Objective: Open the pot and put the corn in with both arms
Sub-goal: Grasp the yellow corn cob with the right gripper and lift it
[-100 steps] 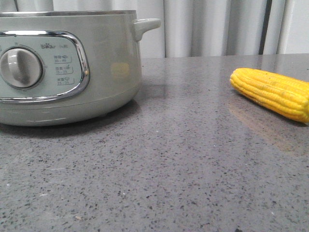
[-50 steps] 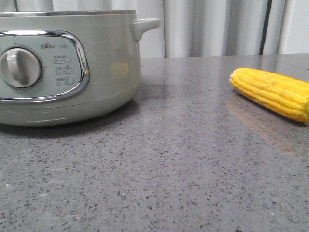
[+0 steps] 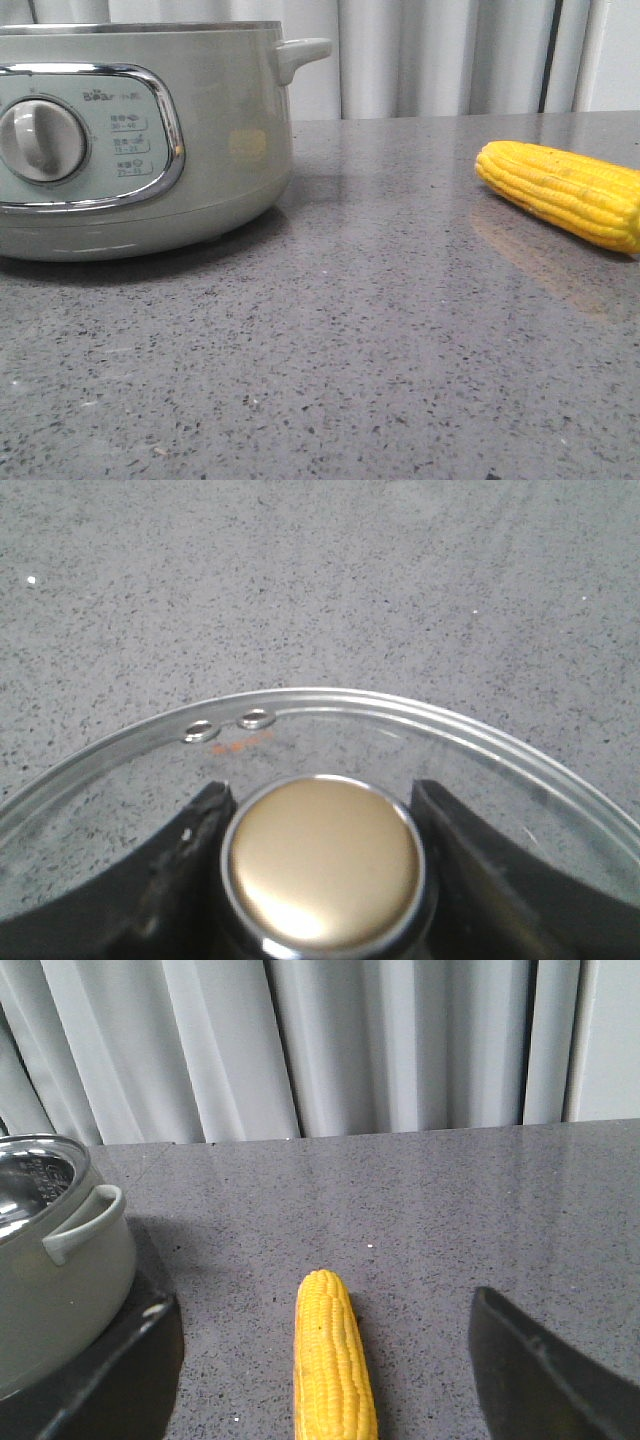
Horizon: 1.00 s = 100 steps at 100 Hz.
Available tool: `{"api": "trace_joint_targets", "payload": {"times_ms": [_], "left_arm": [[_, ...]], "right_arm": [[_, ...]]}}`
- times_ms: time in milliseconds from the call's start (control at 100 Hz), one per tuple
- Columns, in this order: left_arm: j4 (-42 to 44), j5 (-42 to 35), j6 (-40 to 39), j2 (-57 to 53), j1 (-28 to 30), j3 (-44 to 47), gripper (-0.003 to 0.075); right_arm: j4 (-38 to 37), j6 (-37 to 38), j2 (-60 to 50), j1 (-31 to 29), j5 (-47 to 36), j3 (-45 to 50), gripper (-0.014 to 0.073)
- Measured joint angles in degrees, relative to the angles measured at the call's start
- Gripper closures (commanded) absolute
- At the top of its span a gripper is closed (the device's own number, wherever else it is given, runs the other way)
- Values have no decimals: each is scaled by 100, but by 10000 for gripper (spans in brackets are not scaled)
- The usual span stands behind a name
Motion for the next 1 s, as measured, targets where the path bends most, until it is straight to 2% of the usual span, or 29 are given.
{"api": "trace_joint_targets", "payload": {"times_ms": [200, 370, 500, 750, 1000], "left_arm": [[-11, -767, 0, -217, -533, -11, 316], [-11, -857, 0, -849, -1047, -296, 316], [-11, -711, 0, -1683, -1342, -409, 324], [-11, 11, 0, -3243, -1472, -435, 336], [0, 631, 0, -3701, -1498, -404, 336]], "right_arm": [[0, 0, 218, 0, 136, 0, 81], [11, 0, 645, 0, 255, -3, 81], [44, 0, 1239, 0, 300, -158, 81], [48, -168, 2824, 89, 320, -993, 81], [57, -247, 4678, 171, 528, -1770, 81]]}}
